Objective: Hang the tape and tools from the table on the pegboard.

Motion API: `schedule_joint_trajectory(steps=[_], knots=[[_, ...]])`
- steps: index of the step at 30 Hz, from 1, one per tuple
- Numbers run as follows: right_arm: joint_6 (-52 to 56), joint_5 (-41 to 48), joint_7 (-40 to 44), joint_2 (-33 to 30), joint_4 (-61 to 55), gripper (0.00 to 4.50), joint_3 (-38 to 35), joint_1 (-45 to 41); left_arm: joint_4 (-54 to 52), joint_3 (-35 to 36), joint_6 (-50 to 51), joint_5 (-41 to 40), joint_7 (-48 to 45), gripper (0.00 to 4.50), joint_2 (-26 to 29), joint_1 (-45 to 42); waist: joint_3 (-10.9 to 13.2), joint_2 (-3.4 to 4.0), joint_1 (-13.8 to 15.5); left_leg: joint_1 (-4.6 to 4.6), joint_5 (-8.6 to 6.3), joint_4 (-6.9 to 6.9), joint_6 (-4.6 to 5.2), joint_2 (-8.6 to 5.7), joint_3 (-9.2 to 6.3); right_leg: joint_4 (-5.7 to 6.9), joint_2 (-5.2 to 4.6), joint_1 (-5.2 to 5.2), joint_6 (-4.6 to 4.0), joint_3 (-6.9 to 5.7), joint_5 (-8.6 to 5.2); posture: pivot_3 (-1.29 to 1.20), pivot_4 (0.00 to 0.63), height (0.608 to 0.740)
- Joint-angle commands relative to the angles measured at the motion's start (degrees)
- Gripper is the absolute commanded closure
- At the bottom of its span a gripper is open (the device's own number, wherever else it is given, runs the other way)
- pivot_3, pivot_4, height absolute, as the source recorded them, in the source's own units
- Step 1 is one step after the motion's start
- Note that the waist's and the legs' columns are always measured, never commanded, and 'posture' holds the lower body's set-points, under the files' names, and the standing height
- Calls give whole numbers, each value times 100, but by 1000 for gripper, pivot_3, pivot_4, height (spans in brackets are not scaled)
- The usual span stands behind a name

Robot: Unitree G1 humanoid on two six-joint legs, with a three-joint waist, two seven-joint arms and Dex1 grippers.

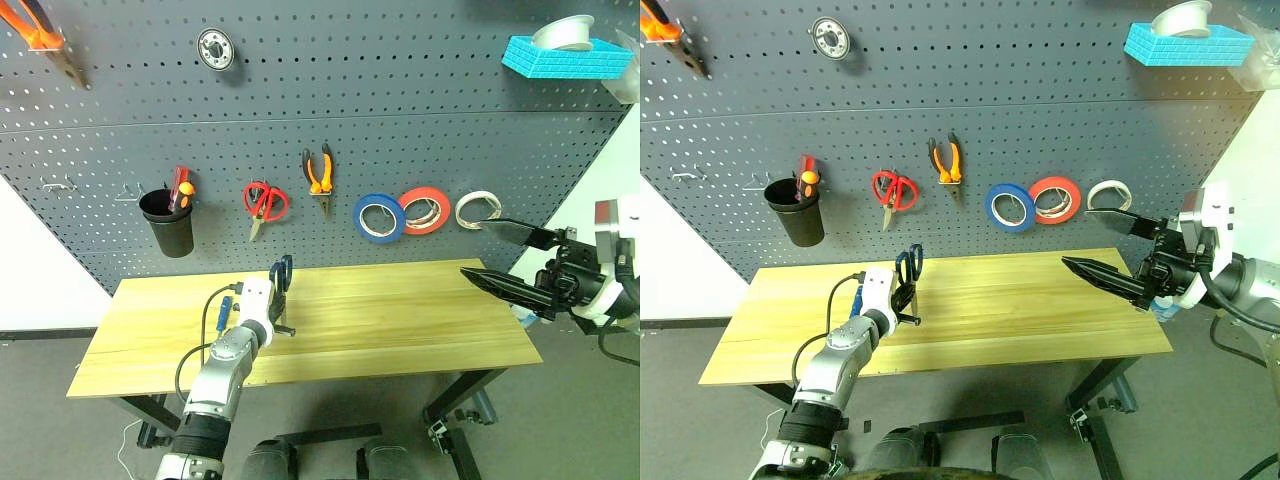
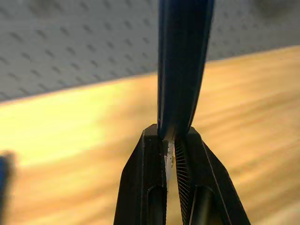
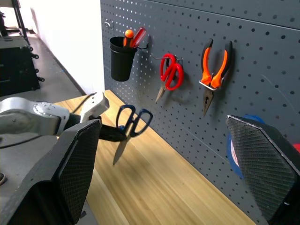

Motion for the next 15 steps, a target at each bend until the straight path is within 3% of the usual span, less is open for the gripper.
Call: schedule_joint_trajectory(steps=[1,6,15], knots=[[-84,-25,-26,12,-79,0,-50,-17,212,386,498,-444,-18,4494,-77,-460,0,0,-6,0,0,0,0,0,-1,0,0,0,0,0,0,-172,7,717],[-85,-31,-53,14,-115,0,-95,67,1058,832,1393,-924,-186,4494,60,-1051,1,-1,-14,0,0,0,2,-1,-1,0,1,0,1,0,-1,-176,11,717],[-96,-31,-121,26,-195,0,-182,243,1967,1018,1780,-995,-307,4494,330,-1237,1,-1,-14,0,-9,-2,-7,0,-6,-1,-12,-1,1,2,-2,-179,17,717]])
